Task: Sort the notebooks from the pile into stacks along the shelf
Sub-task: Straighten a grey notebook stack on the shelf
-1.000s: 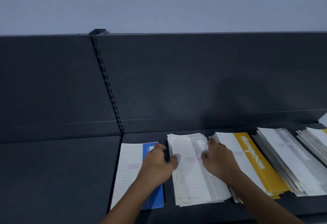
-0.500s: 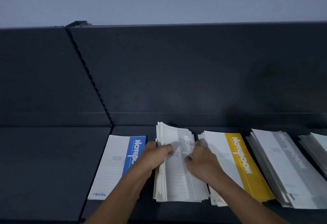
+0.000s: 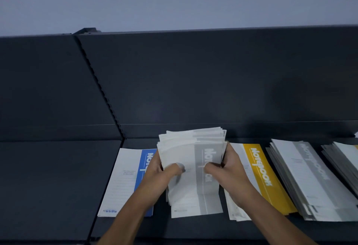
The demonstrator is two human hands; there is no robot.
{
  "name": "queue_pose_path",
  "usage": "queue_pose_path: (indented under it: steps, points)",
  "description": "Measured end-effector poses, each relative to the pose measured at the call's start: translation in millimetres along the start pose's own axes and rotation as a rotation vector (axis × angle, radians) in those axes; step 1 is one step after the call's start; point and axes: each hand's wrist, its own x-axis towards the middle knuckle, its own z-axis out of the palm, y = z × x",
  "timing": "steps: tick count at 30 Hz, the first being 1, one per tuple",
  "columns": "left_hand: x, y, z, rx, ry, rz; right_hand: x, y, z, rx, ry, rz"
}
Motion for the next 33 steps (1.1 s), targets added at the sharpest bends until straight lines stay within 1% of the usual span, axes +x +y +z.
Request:
queue_pose_path:
  steps: [5,10,12,15,16,18,21,22,24,25,28,29,31,33]
  points:
    - [-7,4,-3,0.052,-0.094,0.047,-14,9,-3,-0.016,-0.058,-0.036]
    - [-10,7,-3,0.047,-0.112,0.048,-17,9,-3,-0.027,-0.102,-0.029]
    - [-11,6,5,0.070,-0.065,0.068,-18,10,0,-0.036,-0.098,-0.036]
    - [-5,7,15,0.129,0.111,0.107,-9,9,2,-0.107,-0.044,-0.036]
    - [0,8,17,0.164,0.161,0.087,-4,7,1,-0.130,-0.031,-0.023]
    - [8,12,18,0.246,0.217,-0.055,7,7,3,-0.145,-0.041,0.072]
    - [26,3,19,0.555,0.185,-0.292,24,14,11,-0.229,-0.038,0.283]
    - [31,-2,19,0.651,0.173,-0.341,29,17,14,-0.271,-0.035,0.333]
    - [41,-8,20,0.719,0.163,-0.386,38,18,18,-0.331,-0.041,0.383]
    - [44,-9,18,0.699,0.162,-0.385,41,15,19,-0.354,-0.048,0.396]
    - [50,-11,14,0.496,0.141,-0.347,47,8,20,-0.386,-0.085,0.422]
    - [51,-11,14,0.462,0.133,-0.346,49,7,21,-0.384,-0.091,0.422]
    - [50,-13,12,0.442,0.144,-0.342,52,9,21,-0.388,-0.095,0.441]
    - [52,-18,10,0.414,0.149,-0.299,52,9,23,-0.423,-0.088,0.430]
